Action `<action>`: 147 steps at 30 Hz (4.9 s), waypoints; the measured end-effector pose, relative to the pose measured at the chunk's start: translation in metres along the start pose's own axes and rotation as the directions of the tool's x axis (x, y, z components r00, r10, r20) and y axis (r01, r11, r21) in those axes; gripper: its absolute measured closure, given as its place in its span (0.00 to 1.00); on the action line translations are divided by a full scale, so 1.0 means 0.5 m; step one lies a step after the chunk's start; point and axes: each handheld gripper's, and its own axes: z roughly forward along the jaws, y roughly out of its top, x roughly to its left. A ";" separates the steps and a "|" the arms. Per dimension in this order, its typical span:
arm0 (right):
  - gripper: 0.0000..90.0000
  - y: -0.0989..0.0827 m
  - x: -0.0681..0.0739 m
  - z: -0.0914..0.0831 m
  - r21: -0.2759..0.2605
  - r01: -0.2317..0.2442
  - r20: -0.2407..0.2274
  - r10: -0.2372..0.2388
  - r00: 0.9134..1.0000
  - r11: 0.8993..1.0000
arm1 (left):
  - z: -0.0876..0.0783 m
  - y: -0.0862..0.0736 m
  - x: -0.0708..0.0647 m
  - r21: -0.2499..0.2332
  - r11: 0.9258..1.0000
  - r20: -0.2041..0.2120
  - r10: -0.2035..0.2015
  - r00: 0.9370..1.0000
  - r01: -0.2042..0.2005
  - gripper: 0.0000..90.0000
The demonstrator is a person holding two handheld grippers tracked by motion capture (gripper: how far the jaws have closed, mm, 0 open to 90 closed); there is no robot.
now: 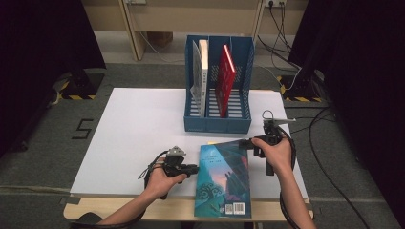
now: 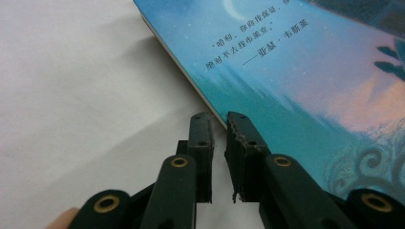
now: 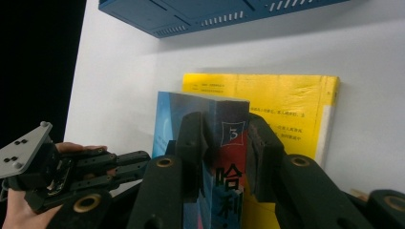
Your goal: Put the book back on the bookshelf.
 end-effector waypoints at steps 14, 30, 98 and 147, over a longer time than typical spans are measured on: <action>0.75 -0.007 0.010 0.019 0.052 0.022 -0.071 -0.018 0.997 0.998 | 0.005 -0.003 0.005 0.002 1.000 -0.029 -0.024 0.999 0.024 0.96; 0.75 -0.018 0.013 0.057 0.112 0.038 -0.067 -0.030 0.997 0.993 | 0.004 -0.004 0.006 0.001 1.000 -0.028 -0.025 0.999 0.025 0.96; 0.83 0.030 0.086 -0.093 -0.187 0.063 -0.121 -0.087 0.989 0.980 | -0.034 -0.001 0.038 -0.181 0.983 -0.117 0.007 0.993 -0.028 0.60; 0.83 0.038 0.104 -0.200 -0.440 0.138 0.025 -0.142 0.990 0.887 | -0.029 -0.001 0.044 -0.195 0.980 -0.124 0.009 0.992 -0.034 0.59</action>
